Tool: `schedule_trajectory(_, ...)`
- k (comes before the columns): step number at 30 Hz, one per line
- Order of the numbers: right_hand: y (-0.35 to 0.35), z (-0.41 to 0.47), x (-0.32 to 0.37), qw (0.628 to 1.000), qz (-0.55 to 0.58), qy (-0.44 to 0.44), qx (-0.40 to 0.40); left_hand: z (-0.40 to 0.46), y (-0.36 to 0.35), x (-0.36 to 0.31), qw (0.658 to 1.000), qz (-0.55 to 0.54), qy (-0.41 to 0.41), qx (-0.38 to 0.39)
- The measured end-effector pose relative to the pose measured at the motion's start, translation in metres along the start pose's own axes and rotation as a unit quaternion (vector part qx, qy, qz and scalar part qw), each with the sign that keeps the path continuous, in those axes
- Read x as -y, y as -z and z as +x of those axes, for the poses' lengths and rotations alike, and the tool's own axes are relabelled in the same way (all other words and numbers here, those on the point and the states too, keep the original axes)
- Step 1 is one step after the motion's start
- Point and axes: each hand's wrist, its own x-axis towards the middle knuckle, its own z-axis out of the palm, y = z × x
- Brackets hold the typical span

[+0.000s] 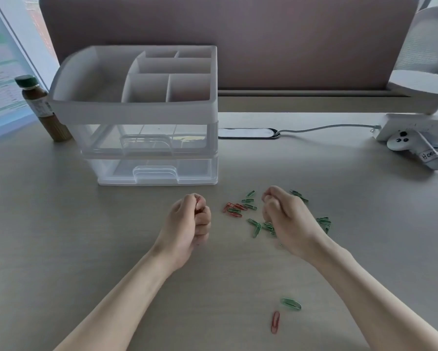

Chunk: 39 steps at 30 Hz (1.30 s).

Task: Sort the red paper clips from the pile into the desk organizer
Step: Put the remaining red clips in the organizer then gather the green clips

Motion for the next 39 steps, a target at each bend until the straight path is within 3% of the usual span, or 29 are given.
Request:
schedule_trajectory(3,0.004,0.003,0.005,0.948,0.292,-0.131,0.004,0.000,-0.001,0.000,0.975,-0.189,0.116,0.028)
schedule_trajectory(7,0.004,0.007,-0.001,0.889,0.415,-0.182,0.065,0.005,0.001,0.003,0.944,-0.283,0.150,0.072)
schedule_trajectory(12,0.003,0.012,-0.004,0.893,0.405,-0.190,0.049,0.008,0.001,0.006,0.896,-0.388,0.184,0.111)
schedule_trajectory(15,0.002,0.014,-0.005,0.930,0.327,-0.163,0.034,0.011,0.003,0.007,0.876,-0.427,0.190,0.117)
schedule_trajectory(17,0.002,0.016,-0.006,0.972,0.209,-0.107,0.017,0.015,0.004,0.005,0.885,-0.415,0.182,0.104)
schedule_trajectory(19,0.001,0.020,-0.007,0.997,0.069,-0.044,0.000,0.020,0.004,0.002,0.938,-0.308,0.144,0.062)
schedule_trajectory(21,-0.001,0.027,-0.010,1.000,-0.026,0.007,-0.002,0.028,0.005,0.001,0.997,-0.067,0.036,-0.002)
schedule_trajectory(22,-0.002,0.030,-0.011,0.998,-0.059,0.024,0.003,0.030,0.006,0.001,0.996,0.081,-0.036,-0.024)
schedule_trajectory(24,-0.004,0.035,-0.012,0.994,-0.101,0.046,0.015,0.036,0.008,0.003,0.931,0.329,-0.153,-0.048)
schedule_trajectory(27,-0.005,0.040,-0.016,0.991,-0.121,0.058,0.016,0.036,0.008,0.005,0.827,0.527,-0.196,-0.034)
schedule_trajectory(29,-0.005,0.041,-0.019,0.991,-0.120,0.061,0.009,0.040,0.008,0.008,0.777,0.592,-0.214,-0.023)
schedule_trajectory(31,-0.005,0.042,-0.020,0.991,-0.120,0.065,0.002,0.043,0.009,0.009,0.752,0.617,-0.231,-0.004)
schedule_trajectory(33,-0.005,0.044,-0.022,0.990,-0.123,0.067,0.002,0.044,0.009,0.007,0.752,0.618,-0.227,0.010)
schedule_trajectory(39,-0.004,0.049,-0.022,0.984,-0.153,0.069,0.056,0.045,0.013,0.004,0.798,0.575,-0.181,-0.003)
